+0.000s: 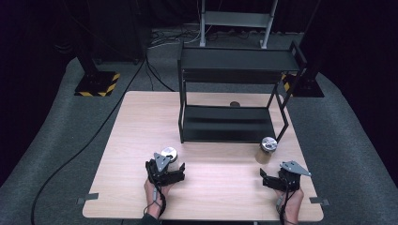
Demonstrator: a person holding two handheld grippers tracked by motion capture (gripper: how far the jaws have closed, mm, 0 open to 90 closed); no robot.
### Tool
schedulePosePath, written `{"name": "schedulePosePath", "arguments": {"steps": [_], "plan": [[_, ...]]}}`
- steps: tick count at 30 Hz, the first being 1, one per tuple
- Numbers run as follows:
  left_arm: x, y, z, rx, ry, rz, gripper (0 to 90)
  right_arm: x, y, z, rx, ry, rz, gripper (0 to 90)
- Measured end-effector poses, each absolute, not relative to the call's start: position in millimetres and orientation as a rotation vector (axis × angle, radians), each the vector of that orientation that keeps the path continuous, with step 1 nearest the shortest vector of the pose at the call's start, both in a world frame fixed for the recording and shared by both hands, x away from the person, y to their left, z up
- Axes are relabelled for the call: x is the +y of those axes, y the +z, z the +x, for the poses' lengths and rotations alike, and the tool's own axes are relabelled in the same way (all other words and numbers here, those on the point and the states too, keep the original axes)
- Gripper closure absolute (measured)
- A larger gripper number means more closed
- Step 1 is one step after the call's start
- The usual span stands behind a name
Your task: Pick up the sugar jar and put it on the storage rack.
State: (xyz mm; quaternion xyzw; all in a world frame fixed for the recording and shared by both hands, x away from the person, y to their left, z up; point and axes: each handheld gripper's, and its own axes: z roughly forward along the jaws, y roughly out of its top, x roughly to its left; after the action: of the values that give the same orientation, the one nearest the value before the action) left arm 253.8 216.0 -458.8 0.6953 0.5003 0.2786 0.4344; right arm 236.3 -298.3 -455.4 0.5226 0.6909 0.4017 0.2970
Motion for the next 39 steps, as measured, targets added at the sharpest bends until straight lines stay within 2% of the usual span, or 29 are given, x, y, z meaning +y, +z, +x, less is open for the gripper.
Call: {"name": "schedulePosePath", "arguments": {"steps": [13, 39], "plan": [[223.1, -465.1, 253.3, 1.27, 0.674, 1.691, 27.7, -298.4, -455.0, 236.8, 1.841, 1.067, 1.391, 0.6], [227.8, -454.2, 254.3, 1.184, 0.672, 1.722, 30.2, -299.2, -455.3, 236.5, 1.839, 1.073, 1.39, 0.8]]}}
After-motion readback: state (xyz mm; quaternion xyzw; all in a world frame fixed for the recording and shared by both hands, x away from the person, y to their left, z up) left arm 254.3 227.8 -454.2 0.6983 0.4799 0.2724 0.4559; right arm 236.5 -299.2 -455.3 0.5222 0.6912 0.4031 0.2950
